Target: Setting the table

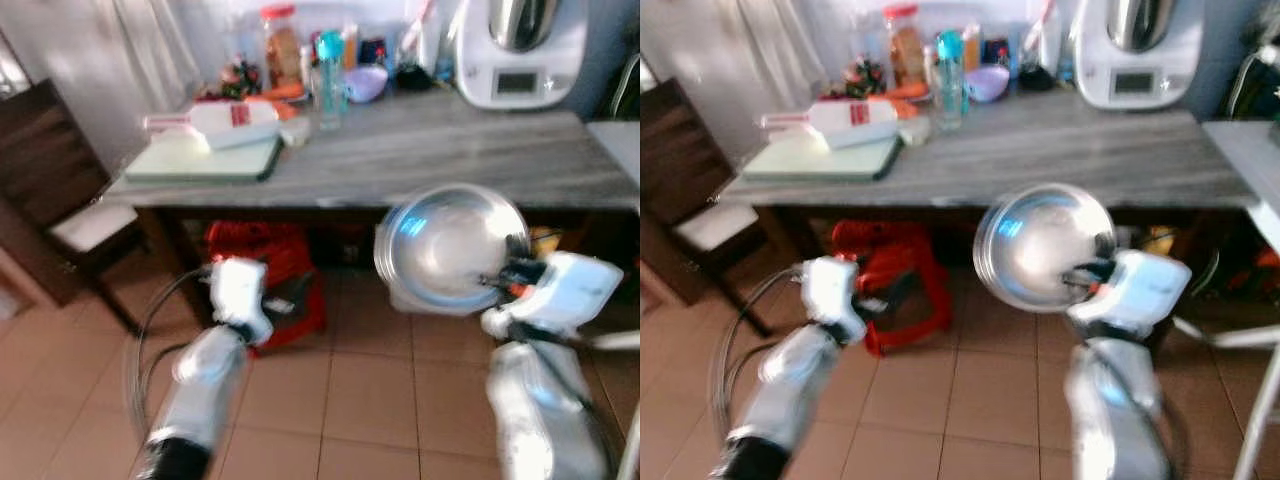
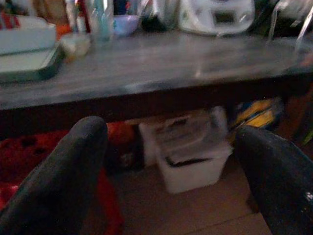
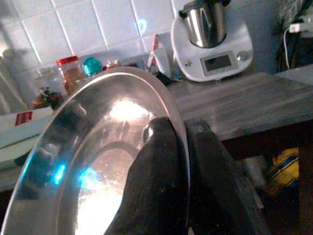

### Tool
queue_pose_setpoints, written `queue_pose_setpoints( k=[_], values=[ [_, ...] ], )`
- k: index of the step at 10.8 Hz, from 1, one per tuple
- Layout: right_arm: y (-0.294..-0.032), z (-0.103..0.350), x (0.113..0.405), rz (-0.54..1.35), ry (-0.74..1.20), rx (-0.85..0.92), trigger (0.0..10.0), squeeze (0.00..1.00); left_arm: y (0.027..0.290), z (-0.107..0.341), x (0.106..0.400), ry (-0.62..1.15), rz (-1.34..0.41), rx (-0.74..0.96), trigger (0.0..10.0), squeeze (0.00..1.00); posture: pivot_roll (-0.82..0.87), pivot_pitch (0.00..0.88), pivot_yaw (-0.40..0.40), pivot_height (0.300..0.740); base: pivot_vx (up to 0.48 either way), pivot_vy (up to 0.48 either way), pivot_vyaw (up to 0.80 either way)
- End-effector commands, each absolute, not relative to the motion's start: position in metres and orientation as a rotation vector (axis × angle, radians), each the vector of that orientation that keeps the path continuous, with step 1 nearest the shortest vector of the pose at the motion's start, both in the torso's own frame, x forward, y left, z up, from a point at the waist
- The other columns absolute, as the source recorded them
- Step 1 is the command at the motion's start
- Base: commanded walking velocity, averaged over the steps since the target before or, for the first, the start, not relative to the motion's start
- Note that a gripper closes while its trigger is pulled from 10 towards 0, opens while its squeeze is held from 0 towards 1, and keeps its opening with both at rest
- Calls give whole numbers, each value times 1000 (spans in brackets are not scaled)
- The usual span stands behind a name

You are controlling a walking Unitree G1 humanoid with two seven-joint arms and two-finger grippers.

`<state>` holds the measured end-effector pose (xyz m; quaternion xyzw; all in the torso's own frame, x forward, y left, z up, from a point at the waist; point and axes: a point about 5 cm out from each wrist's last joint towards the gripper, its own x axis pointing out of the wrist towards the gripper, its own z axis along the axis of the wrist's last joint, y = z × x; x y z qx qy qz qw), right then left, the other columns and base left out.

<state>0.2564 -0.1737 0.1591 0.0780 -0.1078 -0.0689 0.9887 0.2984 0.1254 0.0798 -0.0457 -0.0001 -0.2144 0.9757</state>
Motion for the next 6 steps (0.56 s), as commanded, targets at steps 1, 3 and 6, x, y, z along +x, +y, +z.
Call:
queue_pose_setpoints(
  k=[1,3,6],
  values=[
    [-180,164,255,-156,-239,140,10000,0,117,86,301,-23,-464,-94,10000,0,-16,0,97,740,424,0,-469],
    [-181,165,255,-158,-238,130,10000,0,115,86,301,-20,-470,-97,10000,0,-17,0,95,740,424,0,0],
    [-180,164,256,-158,-235,114,10000,0,112,84,296,-14,-482,-103,10000,0,-14,0,92,740,423,0,0]
  ],
)
